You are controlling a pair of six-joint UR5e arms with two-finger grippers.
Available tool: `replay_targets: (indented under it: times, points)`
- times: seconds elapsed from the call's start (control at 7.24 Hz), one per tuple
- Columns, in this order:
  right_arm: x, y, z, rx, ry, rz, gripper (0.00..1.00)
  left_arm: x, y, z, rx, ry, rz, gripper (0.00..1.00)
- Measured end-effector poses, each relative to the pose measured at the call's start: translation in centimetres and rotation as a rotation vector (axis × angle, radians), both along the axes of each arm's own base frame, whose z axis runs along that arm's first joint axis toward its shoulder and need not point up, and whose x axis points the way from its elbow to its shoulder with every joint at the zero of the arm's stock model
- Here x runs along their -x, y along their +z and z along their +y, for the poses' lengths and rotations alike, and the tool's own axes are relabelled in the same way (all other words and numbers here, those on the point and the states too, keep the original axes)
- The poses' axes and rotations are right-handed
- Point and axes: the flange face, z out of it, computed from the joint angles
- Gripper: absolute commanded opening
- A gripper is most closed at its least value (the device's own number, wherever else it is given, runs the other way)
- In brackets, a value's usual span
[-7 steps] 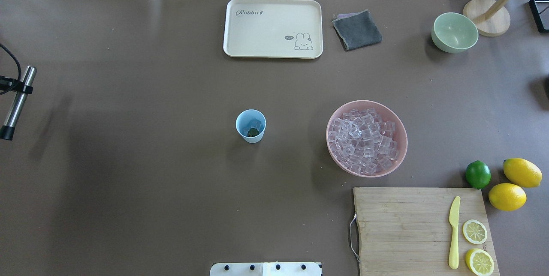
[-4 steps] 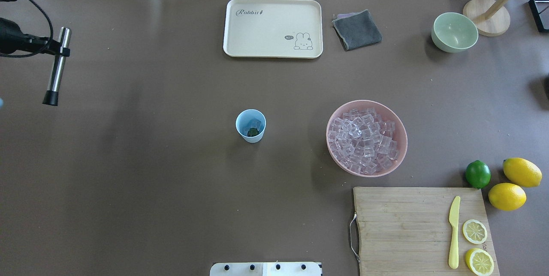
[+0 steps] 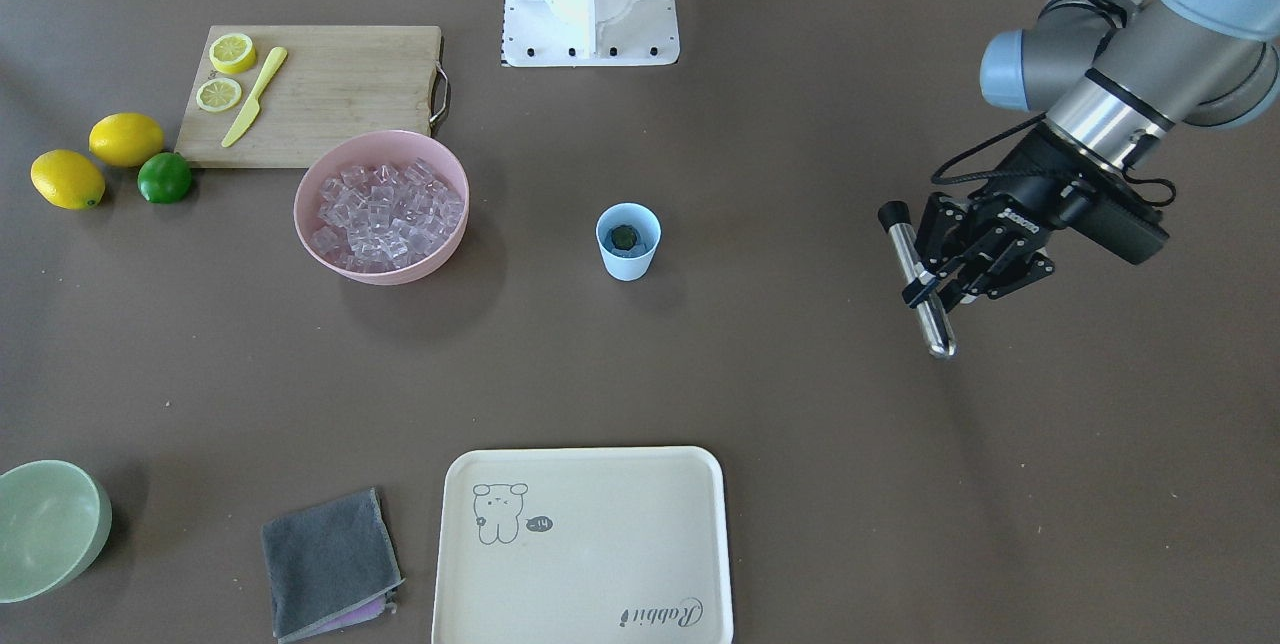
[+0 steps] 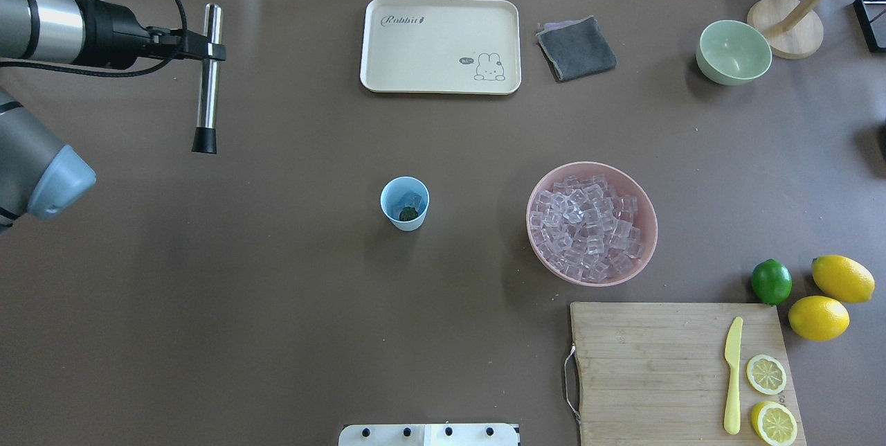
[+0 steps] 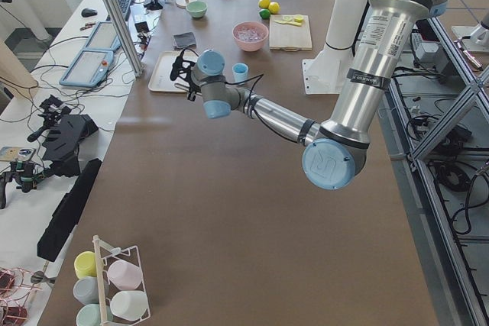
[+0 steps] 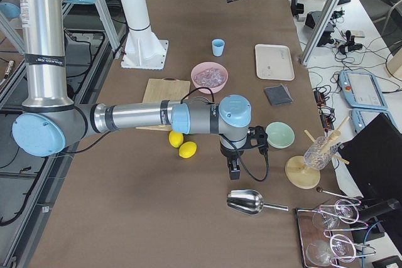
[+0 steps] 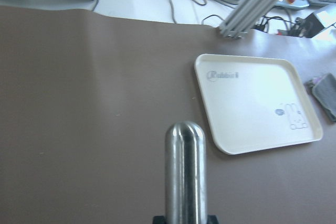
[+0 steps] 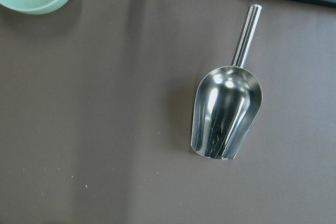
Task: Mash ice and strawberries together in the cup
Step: 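Carry the upright metal pestle with the left gripper over the cup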
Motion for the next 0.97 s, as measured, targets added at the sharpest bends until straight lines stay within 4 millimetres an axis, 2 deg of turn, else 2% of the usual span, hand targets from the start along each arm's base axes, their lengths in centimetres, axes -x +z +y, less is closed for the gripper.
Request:
replay_targets:
  times: [0.28,0.41,0.55,0.69,0.97]
  points:
    - [0.1,-0.6,-0.4,0.012,0.000,-0.018,1.00,-6.6,-6.8,4.2,-0.179,-0.010,0.052,0.00]
    - [0.1,-0.7,-0.5,0.015,0.000,-0.020,1.00,-8.6,-9.1,5.9,-0.311,0.004,0.072,0.00]
    - [0.1,-0.8,-0.4,0.017,0.000,-0.021,1.00,-9.0,-10.2,7.0,-0.416,-0.022,0.121,0.00]
    - [0.0,-0.7,-0.3,0.018,0.001,-0.022,1.00,-9.2,-10.2,7.5,-0.479,-0.102,0.176,0.00]
    - [-0.1,-0.5,-0.1,0.023,0.004,-0.023,1.00,-13.0,-9.0,9.9,-0.510,-0.273,0.290,0.00]
